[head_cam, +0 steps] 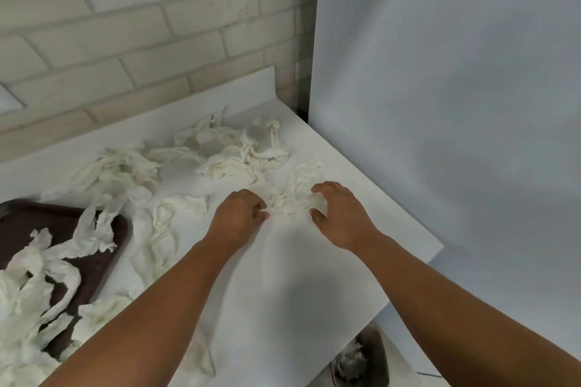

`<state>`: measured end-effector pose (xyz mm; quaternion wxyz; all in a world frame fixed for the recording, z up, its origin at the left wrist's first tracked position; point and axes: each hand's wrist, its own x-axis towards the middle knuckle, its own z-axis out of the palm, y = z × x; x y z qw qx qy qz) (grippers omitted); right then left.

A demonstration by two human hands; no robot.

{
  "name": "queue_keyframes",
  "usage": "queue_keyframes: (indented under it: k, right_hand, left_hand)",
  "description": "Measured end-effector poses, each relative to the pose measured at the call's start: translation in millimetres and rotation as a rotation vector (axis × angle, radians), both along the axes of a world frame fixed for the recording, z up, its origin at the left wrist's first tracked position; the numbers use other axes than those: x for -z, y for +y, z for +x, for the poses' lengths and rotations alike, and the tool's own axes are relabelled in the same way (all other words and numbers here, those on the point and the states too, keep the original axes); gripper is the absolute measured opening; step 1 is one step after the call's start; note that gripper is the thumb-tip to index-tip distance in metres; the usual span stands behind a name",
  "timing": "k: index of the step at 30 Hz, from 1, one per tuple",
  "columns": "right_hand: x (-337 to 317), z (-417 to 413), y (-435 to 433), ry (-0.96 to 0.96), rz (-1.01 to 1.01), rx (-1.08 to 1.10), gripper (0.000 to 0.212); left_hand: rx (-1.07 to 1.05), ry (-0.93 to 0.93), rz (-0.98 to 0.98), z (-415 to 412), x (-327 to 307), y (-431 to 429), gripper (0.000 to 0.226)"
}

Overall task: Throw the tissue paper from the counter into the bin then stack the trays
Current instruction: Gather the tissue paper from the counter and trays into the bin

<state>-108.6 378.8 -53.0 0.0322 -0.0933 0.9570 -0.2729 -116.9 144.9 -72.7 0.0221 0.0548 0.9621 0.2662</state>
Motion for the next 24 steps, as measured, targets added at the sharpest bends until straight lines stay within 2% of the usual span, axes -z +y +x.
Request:
queue_keyframes:
  k: [2,5,9,13,15,19,24]
  right_hand:
    - [-0.6,-3.7,-4.0,0.002,0.02,-0.008,0.047]
    - [-3.0,-9.3,-10.0,0.01,0.045,-0.017,0.046]
    - [-6.4,-13.7,-18.6,-0.004,0.114,-0.029,0.044]
    - [-6.9,-14.4,-24.0,0.032,0.275,-0.055,0.029]
    - [-7.2,-14.8,-25.6,0.04,0.239,-0.038,0.019]
    - [-21.5,-13.0,-27.9,0.076,0.108,0.037,0.016]
    - [-50.0,-5.4,-22.9,0.135,-0.05,0.032,0.016]
  left_hand:
    - [-0.048,-0.022,0.076,-3.8,-8.3,-6.9,0.014]
    - [-0.092,0.077,0.194,-10.2,-26.7,-16.0,0.009]
    - [-0.149,0.13,0.385,-15.8,-51.4,-24.9,0.022]
    - [-0.161,0.128,0.435,-16.5,-65.2,-31.0,0.021]
    - [-0.179,0.118,0.474,-14.1,-68.2,-32.1,0.016]
    - [-0.205,0.09,0.535,-8.2,-69.4,-33.4,0.01]
    - [-0.248,0.009,0.802,1.5,-75.1,-25.6,0.013]
